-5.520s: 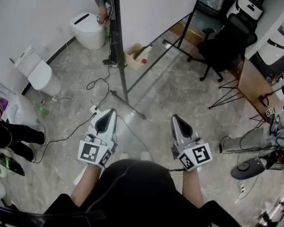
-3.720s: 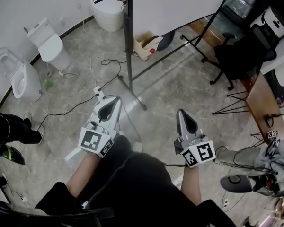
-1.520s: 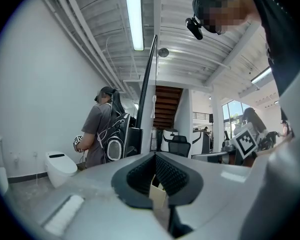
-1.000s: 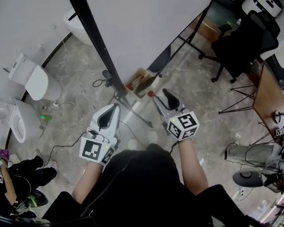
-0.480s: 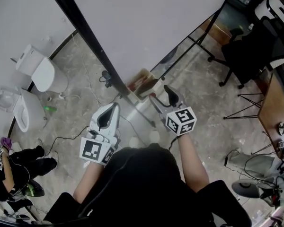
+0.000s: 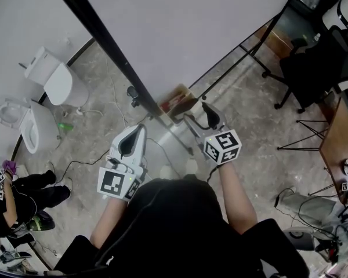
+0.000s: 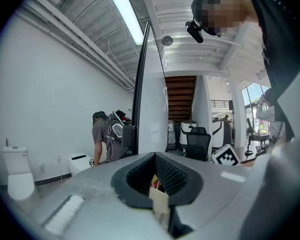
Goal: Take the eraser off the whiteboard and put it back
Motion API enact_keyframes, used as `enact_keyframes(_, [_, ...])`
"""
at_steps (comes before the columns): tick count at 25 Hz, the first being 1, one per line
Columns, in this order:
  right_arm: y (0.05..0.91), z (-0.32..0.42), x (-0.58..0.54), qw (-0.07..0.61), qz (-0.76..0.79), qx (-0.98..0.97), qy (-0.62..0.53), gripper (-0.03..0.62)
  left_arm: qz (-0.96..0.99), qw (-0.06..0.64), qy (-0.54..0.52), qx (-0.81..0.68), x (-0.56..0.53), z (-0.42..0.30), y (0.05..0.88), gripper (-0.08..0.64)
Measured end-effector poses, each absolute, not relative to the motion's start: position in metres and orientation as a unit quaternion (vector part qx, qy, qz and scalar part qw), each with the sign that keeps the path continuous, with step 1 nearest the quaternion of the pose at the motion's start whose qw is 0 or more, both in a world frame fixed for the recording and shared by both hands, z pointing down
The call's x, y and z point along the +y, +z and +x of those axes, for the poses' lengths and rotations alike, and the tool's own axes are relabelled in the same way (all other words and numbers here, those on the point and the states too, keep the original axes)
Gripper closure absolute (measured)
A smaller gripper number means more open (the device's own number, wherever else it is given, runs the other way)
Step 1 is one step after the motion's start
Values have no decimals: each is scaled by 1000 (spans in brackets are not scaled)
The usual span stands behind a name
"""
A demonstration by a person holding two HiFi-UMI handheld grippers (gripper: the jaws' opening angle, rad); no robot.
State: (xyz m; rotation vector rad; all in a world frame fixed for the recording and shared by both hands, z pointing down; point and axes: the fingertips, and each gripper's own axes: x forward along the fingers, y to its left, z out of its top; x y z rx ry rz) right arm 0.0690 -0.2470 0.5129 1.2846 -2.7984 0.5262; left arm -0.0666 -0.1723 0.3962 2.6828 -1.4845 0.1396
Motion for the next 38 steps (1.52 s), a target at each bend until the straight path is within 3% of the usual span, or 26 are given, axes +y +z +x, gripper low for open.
enact_keyframes(16, [510,60,-253,7,401,-903,155,270,867,38,49,-495,-175,-76,399,555])
enact_keyframes(18, [509,61,-254,6,406,-901,152,318,866,38,49,-496,-175,-78,399,555])
enact_keyframes(38, [484,59,-241,-3,410,-904,117,333,870,35,37,-490,-167,-81,394,555])
